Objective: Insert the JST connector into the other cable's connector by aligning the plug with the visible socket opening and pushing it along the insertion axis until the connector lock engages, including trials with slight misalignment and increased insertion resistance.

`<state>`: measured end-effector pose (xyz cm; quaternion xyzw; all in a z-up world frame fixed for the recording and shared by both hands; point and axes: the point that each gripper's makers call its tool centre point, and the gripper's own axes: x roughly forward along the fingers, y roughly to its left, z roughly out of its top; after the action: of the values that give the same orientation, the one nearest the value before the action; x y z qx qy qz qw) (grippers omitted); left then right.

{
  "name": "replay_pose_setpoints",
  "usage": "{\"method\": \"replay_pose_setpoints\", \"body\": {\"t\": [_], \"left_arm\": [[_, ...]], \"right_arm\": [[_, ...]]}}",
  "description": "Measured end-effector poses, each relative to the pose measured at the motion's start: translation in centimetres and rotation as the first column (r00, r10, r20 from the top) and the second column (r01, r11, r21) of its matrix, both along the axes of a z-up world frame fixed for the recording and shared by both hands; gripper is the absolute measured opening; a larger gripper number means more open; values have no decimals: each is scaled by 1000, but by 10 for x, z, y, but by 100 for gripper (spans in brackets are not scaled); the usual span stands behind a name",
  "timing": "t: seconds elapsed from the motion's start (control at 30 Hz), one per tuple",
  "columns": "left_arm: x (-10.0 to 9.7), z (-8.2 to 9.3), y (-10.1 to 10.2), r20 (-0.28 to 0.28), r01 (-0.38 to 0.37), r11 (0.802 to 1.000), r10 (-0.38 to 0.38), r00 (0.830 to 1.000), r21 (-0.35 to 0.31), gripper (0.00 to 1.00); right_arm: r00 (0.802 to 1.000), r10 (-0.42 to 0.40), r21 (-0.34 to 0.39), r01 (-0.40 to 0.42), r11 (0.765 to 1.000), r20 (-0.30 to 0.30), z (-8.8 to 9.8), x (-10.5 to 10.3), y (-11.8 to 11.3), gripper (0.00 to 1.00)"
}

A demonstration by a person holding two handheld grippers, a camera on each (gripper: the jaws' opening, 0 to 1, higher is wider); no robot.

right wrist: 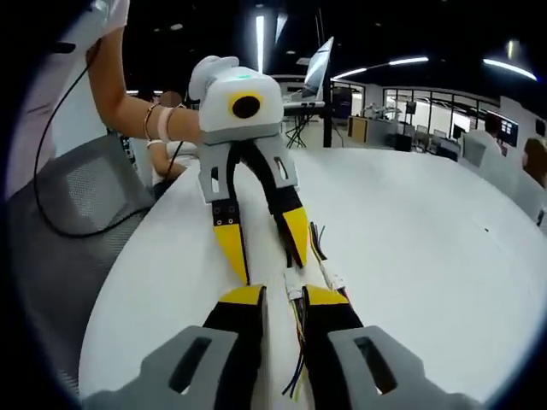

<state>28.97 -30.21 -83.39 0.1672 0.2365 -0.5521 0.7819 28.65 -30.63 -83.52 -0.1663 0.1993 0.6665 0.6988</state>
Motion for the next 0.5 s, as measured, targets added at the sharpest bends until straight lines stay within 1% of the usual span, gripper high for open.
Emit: {"method": "replay_pose_setpoints", "body": {"t": [0.1,0.23,0.27,0.33,0.4,0.43,0.5], "left_arm": [[-2,3,2,-15,-14,1000,14,1000,-2,20],[-4,5,6,-14,-27,1000,27,1000,13,22],[-3,9,5,-36,-67,998,66,997,-18,23],[1,10,8,-69,-129,991,127,989,-31,24],[2,12,9,-66,-142,989,139,988,-34,27],[2,13,9,-67,-159,987,156,985,-36,27],[1,16,8,-71,-167,985,164,984,-42,29]], "right_arm": [[1000,-14,2,14,1000,-2,3,-1,1,16],[1000,-31,10,31,999,3,7,-2,1,16],[999,-37,14,37,999,4,10,-2,1,17],[999,-43,13,43,999,7,11,-2,1,17],[998,-55,-3,55,998,16,8,0,-2,19],[998,-63,-2,63,998,18,9,-1,-2,20],[996,-87,10,87,996,7,12,-2,-3,23]]}}
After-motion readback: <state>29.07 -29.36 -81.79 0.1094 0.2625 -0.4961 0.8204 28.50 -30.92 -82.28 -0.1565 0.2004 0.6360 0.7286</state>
